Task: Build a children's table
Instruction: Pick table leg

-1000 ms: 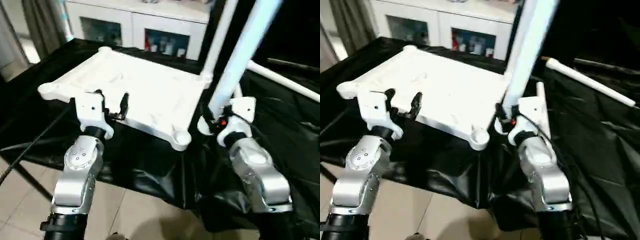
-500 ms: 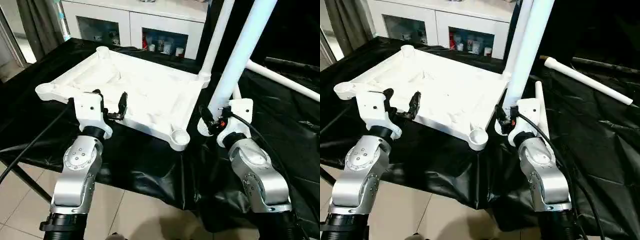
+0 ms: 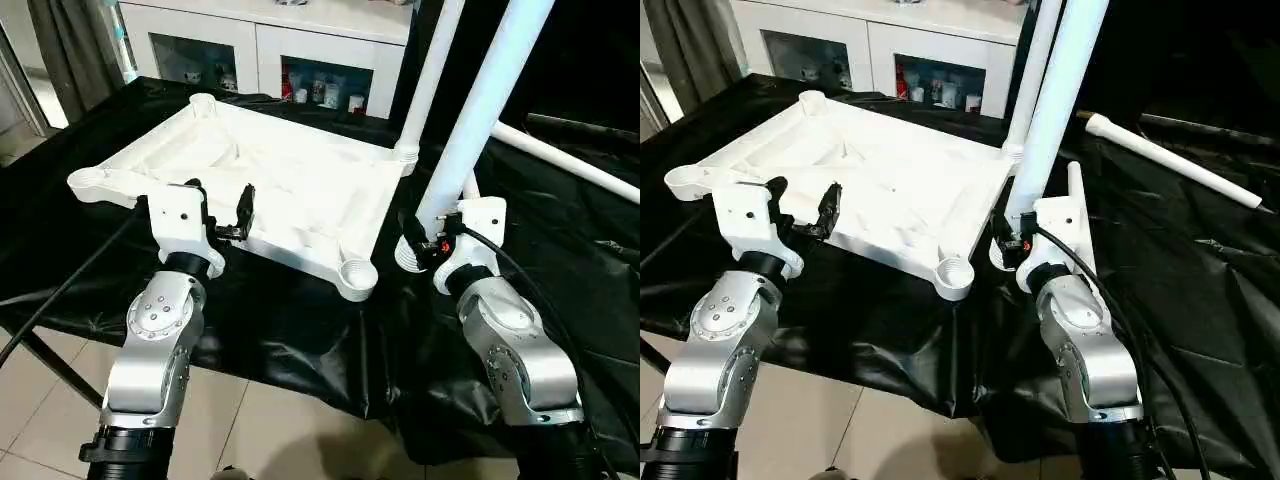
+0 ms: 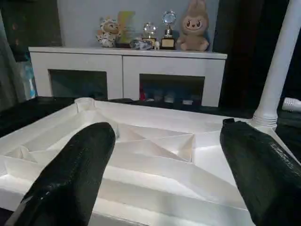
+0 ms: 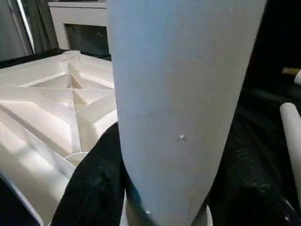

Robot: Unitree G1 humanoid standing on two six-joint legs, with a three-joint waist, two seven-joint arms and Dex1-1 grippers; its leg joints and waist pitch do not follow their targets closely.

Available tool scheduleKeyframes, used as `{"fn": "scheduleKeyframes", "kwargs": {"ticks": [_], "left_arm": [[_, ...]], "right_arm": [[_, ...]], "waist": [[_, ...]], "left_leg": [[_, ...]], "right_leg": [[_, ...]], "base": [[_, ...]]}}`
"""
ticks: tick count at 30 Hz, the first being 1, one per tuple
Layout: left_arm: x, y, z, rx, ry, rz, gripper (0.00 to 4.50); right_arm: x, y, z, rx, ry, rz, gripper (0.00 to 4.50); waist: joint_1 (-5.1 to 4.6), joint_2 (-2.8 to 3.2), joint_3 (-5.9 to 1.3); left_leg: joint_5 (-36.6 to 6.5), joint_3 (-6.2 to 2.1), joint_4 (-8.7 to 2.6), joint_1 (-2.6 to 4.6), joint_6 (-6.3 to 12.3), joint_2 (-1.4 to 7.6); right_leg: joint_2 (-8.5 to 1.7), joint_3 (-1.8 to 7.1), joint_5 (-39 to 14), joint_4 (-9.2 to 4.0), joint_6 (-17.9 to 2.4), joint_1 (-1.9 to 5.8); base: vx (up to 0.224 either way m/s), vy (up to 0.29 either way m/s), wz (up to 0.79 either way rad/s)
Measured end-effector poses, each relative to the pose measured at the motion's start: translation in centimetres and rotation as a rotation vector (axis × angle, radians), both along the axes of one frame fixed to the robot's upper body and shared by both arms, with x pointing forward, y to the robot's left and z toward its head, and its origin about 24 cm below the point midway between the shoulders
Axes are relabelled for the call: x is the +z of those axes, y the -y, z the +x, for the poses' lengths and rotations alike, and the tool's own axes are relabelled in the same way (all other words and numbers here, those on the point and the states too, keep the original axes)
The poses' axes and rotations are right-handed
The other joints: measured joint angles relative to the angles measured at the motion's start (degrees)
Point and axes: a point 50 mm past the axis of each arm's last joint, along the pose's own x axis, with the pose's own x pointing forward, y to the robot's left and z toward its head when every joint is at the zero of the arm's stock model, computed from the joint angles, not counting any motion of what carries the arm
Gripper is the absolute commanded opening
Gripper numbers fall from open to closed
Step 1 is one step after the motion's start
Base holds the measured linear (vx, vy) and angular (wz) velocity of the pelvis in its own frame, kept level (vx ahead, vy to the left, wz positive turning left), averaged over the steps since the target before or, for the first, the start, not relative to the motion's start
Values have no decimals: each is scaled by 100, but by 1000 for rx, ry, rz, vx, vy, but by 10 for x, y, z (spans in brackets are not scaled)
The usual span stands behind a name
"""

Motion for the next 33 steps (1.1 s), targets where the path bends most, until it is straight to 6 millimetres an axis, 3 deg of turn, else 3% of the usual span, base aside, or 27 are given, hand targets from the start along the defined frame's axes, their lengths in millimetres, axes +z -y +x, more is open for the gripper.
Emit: {"fn": "scheduleKeyframes", "kwargs": {"ticks": [33], "left_arm": [[0,0,0,1,0,2,413]], "right_arm": [[0,0,0,0,0,0,189]], "waist": [[-2,0,0]], "left_leg": [[0,0,0,1,0,0]], "right_leg": [[0,0,0,1,0,0]], "base": [[0,0,0]]}}
